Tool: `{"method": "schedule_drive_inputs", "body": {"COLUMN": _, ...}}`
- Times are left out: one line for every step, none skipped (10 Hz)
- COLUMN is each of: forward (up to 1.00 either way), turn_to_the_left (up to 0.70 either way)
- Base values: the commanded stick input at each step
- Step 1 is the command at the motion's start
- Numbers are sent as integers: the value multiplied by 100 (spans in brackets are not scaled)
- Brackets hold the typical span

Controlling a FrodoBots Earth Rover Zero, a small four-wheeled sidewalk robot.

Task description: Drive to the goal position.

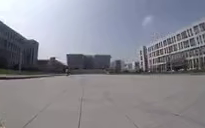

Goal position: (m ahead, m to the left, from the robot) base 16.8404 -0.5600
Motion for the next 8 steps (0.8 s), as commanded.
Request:
{"method": "schedule_drive_inputs", "body": {"forward": 100, "turn_to_the_left": 0}}
{"method": "schedule_drive_inputs", "body": {"forward": 100, "turn_to_the_left": 0}}
{"method": "schedule_drive_inputs", "body": {"forward": 100, "turn_to_the_left": 0}}
{"method": "schedule_drive_inputs", "body": {"forward": 100, "turn_to_the_left": 0}}
{"method": "schedule_drive_inputs", "body": {"forward": 100, "turn_to_the_left": 0}}
{"method": "schedule_drive_inputs", "body": {"forward": 100, "turn_to_the_left": 0}}
{"method": "schedule_drive_inputs", "body": {"forward": 100, "turn_to_the_left": 0}}
{"method": "schedule_drive_inputs", "body": {"forward": 100, "turn_to_the_left": 0}}
